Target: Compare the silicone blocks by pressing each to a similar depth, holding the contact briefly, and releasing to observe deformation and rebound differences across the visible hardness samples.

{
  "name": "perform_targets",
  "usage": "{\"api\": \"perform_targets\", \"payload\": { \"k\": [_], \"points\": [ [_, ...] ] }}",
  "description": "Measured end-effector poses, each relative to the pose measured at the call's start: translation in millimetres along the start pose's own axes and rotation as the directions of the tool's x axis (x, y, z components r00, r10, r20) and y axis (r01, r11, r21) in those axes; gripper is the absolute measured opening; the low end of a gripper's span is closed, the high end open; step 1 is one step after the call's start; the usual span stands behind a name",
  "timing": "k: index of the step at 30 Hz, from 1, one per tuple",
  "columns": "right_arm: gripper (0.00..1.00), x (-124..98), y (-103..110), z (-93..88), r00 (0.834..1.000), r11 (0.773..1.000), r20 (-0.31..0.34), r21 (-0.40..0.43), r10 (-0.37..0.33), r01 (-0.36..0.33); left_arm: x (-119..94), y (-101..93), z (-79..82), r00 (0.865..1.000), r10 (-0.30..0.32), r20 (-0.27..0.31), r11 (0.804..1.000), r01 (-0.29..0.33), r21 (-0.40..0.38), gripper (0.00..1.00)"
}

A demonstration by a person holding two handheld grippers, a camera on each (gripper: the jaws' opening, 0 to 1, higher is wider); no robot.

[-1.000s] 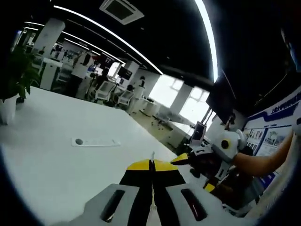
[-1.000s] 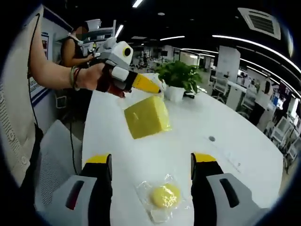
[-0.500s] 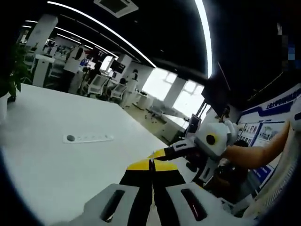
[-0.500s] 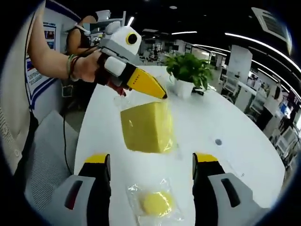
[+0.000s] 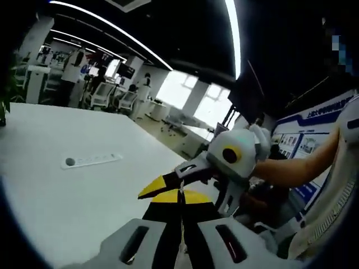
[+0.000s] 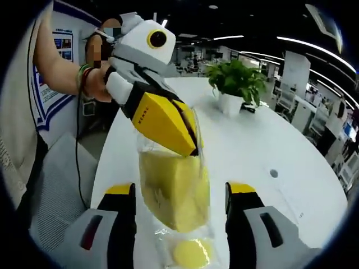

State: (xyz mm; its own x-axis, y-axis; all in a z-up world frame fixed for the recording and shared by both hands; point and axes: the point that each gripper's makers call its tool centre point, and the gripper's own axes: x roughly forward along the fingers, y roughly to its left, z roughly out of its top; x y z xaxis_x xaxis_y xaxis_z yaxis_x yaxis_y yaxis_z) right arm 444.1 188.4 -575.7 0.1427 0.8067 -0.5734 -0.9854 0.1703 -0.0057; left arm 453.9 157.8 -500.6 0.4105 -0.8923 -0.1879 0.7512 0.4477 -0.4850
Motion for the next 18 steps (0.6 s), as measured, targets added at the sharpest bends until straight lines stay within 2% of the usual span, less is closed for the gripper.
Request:
{"api": "perform_targets", "payload": {
  "k": [7,16,18],
  "points": [
    [0.48,7.8,7.5,-4.8,0.999,0.999,-0.018,0.004,0.048,-0.048,2.6,-11.3,1.0,0.998,-0.063,0.006,0.998,0.063,0.031,0.0],
    [0.41,7.3,12.3,-7.3,0.997,0.997,-0.022,0.034,0.076,-0.075,1.8,-15.9,-4.1,0.997,-0.078,-0.013,0.996,0.078,0.046,0.0],
    [0.37,6.8,14.7,-7.8,0.996,0.996,-0.025,0.037,0.085,-0.084,1.6,-20.1,-5.8,0.995,-0.098,-0.021,0.994,0.099,0.055,0.0]
  ]
}}
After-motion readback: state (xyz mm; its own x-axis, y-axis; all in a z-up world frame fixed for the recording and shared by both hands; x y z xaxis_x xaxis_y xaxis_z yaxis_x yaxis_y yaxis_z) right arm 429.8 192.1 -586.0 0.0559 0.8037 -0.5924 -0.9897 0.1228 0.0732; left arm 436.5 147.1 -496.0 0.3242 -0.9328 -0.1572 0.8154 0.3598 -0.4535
